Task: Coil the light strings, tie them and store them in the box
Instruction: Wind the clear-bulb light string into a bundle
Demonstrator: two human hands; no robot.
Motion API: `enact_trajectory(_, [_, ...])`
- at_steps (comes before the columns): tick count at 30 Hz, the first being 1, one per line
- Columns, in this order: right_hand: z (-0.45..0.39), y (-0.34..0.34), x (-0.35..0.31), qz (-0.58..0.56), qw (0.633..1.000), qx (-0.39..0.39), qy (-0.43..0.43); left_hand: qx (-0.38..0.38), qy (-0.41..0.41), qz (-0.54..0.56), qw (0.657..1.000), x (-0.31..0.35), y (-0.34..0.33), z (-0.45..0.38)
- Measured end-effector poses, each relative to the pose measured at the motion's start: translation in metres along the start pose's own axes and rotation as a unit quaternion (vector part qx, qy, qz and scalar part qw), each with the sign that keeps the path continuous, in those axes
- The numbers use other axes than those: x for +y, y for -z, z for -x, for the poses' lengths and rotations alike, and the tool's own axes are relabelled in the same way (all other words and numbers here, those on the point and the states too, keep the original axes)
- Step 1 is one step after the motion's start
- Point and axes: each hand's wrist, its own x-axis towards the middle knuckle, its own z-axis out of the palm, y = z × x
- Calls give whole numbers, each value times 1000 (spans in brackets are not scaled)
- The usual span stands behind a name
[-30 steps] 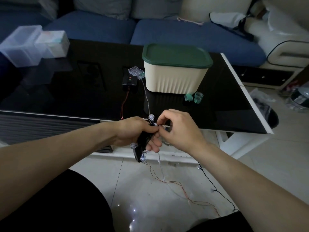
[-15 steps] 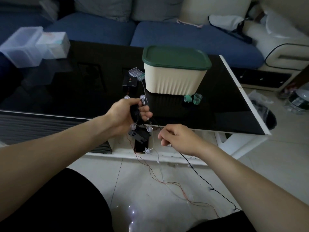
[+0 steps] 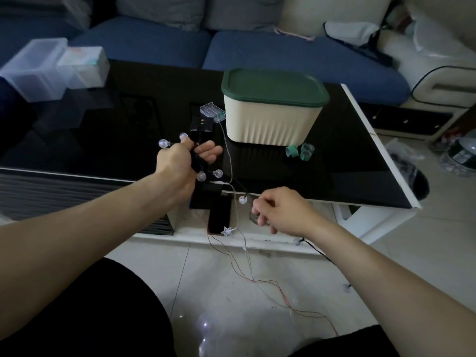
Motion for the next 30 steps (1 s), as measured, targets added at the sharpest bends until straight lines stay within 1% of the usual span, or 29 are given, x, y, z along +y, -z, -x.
enact_trajectory(3, [5,-1,-8,43,998,-30,40,-8,-5,-18,1000,-4,1,-1])
enact_trajectory(5, [8,-4,-14,55,994,-63,74,-34,-5,-49,998,-7,1,1])
enact_trajectory(7, [10,-9,-18,57,989,-85,108,-90,14,-80,993,-9,0,8])
enact_trajectory(9, [12,-11,-22,57,985,-83,139,-158,52,-128,978,-12,0,16])
enact_trajectory(11, [12,-10,-23,47,984,-68,156,-212,88,-185,955,-16,-1,27])
enact_trajectory(13, [11,-7,-22,32,985,-56,161,-240,86,-247,935,-21,-3,34])
enact_trajectory(15, [12,-5,-21,31,984,-46,168,-240,70,-278,928,-24,-4,34])
enact_trajectory(18, [15,-3,-22,19,989,-18,148,-254,81,-298,917,-26,-3,27])
enact_trajectory(21, [13,-1,-19,-3,987,53,149,-289,113,-358,881,-26,0,29])
enact_trajectory(23, [12,1,-18,-11,985,80,152,-315,135,-389,855,-26,0,33])
enact_trajectory(28, [13,3,-19,-12,981,133,144,-335,122,-444,822,-27,4,28])
enact_trajectory(30, [13,4,-19,-23,981,138,136,-338,124,-460,812,-27,8,25])
